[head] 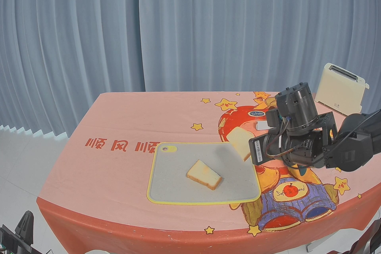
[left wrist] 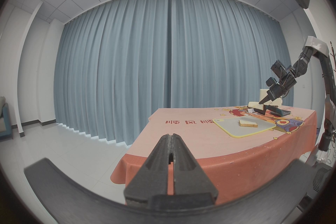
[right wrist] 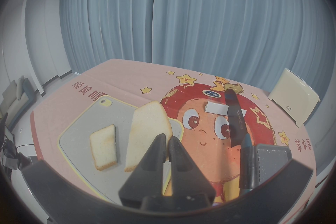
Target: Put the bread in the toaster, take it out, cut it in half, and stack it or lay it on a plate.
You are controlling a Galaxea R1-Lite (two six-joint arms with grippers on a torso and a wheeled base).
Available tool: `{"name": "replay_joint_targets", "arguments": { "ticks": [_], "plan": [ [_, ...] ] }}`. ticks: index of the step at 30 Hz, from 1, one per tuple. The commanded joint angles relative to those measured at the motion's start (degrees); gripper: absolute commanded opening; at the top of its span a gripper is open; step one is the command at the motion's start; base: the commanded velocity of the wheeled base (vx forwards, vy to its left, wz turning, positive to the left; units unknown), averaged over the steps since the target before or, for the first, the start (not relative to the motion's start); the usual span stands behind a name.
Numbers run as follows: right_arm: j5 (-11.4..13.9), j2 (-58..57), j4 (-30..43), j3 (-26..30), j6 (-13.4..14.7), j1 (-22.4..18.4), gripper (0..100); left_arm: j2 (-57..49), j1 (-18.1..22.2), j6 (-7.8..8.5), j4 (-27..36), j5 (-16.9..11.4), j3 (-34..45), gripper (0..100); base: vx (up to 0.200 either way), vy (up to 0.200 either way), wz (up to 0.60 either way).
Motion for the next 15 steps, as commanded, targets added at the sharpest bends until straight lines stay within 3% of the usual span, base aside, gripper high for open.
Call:
{"name": "replay_joint_targets", "arguments": {
  "ticks": [1, 15],
  "plan": [
    [0.1, -2.5, -0.1, 0.7, 0.0, 0.0, 0, -0.6, 0.1, -0.02, 0.0, 0.0, 1.0, 0, 0.000, 0.000, 0.00],
    [0.3, -4.2, -0.6, 1.4, 0.0, 0.0, 0, -0.6, 0.1, -0.02, 0.0, 0.0, 1.0, 0, 0.000, 0.000, 0.00]
  ]
}}
